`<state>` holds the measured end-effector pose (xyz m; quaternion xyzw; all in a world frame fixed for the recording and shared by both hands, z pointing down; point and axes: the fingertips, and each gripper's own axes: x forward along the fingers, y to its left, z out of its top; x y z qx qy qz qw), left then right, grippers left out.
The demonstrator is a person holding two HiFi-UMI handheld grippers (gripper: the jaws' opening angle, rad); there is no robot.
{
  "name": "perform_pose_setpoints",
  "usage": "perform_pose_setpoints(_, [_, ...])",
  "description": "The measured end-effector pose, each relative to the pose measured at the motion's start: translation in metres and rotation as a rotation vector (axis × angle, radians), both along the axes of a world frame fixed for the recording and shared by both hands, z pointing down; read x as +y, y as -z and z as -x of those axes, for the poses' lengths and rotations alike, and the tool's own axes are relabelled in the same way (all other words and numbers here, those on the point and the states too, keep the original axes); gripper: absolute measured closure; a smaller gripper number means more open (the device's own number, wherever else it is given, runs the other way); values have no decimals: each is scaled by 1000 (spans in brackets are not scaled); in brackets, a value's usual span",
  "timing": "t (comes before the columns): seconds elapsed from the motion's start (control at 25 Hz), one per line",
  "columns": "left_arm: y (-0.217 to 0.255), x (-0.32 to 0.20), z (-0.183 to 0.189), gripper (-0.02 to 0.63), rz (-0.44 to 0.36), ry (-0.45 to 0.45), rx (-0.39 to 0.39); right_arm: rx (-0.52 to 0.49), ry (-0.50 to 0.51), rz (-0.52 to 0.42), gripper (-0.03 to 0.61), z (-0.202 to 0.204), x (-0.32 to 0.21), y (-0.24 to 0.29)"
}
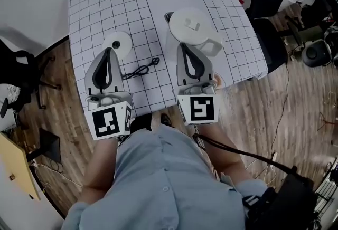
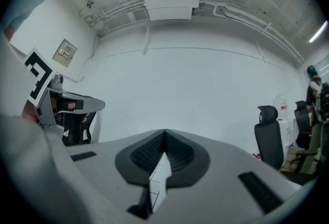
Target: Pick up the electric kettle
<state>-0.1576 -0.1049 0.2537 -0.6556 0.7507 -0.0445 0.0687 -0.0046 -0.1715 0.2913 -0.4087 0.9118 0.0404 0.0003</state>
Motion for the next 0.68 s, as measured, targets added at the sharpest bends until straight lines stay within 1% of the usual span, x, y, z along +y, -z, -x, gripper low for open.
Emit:
perform_pose_setpoints(0.16, [0, 3, 3, 614, 1, 3, -2, 0, 13, 0, 578, 5, 3, -2])
perform_pose_setpoints(0.28, [3, 6, 3, 614, -4, 6, -7, -22, 18, -6, 578, 7, 4, 2])
perform_pose_setpoints(0.4, [7, 7, 4, 614, -16, 10, -14, -4, 24, -9, 578, 8, 5, -1])
perform_pose_setpoints(0.68, [8, 12, 8, 614, -16, 24, -13, -7, 40, -8, 578, 16, 6, 0])
